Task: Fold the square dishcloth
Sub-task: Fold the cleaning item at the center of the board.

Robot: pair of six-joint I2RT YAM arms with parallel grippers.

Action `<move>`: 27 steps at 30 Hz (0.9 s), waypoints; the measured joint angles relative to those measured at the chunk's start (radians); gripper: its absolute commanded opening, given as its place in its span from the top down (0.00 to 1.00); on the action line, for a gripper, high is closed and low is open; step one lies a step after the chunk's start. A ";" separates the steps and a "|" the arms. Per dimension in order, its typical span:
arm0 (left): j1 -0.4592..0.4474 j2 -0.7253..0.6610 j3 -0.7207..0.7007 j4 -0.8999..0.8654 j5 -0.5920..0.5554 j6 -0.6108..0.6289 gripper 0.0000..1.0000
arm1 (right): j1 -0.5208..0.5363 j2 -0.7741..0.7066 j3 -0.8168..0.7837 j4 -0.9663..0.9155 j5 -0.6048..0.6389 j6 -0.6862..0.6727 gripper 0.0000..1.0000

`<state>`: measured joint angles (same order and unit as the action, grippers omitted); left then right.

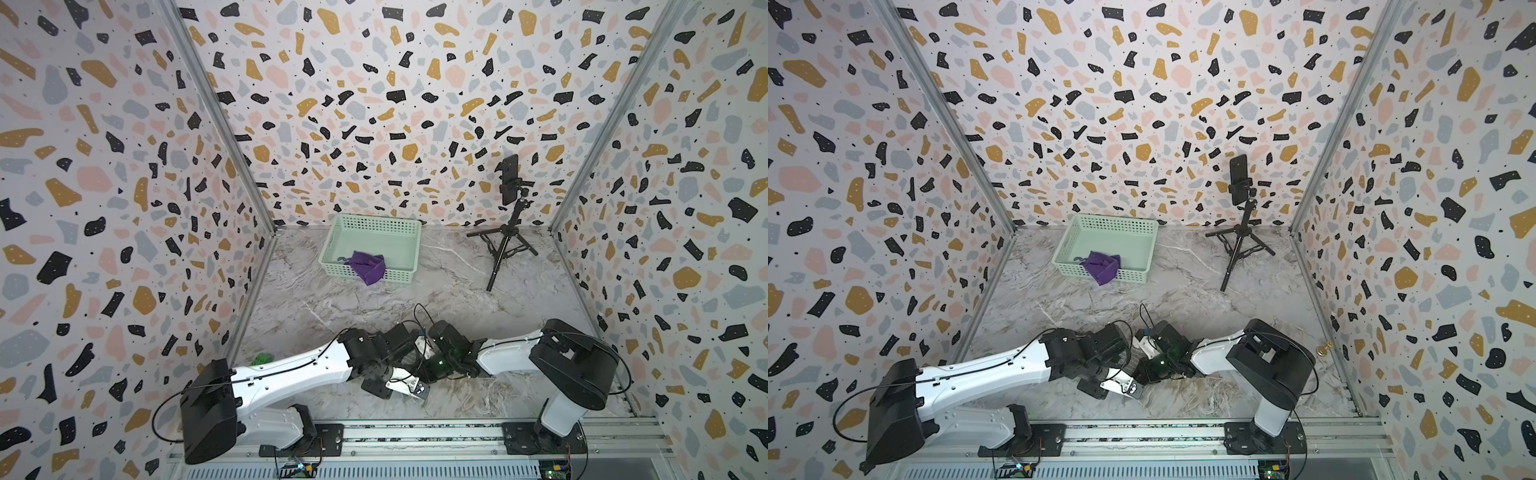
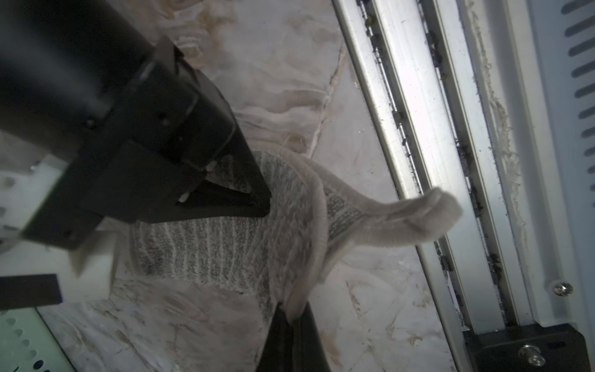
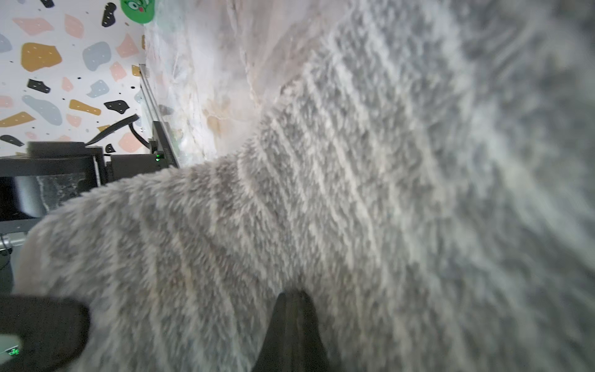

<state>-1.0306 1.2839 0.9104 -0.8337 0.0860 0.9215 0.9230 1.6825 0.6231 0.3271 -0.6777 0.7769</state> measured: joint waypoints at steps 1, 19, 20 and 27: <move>0.015 0.008 0.013 0.000 0.009 0.004 1.00 | -0.010 -0.019 0.001 -0.010 -0.007 0.003 1.00; 0.099 0.160 0.119 0.003 0.063 0.094 1.00 | -0.194 0.086 0.085 -0.062 -0.009 0.000 1.00; 0.109 0.177 0.130 0.006 0.063 0.100 1.00 | -0.202 0.088 0.074 -0.026 -0.028 0.025 1.00; 0.167 0.287 0.195 0.037 0.067 0.134 1.00 | -0.293 0.085 0.000 0.190 -0.113 0.173 1.00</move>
<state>-0.8635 1.5711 1.1049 -0.7967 0.1532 1.0557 0.6296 1.7672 0.6235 0.5171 -0.7902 0.9497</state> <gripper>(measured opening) 0.044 0.037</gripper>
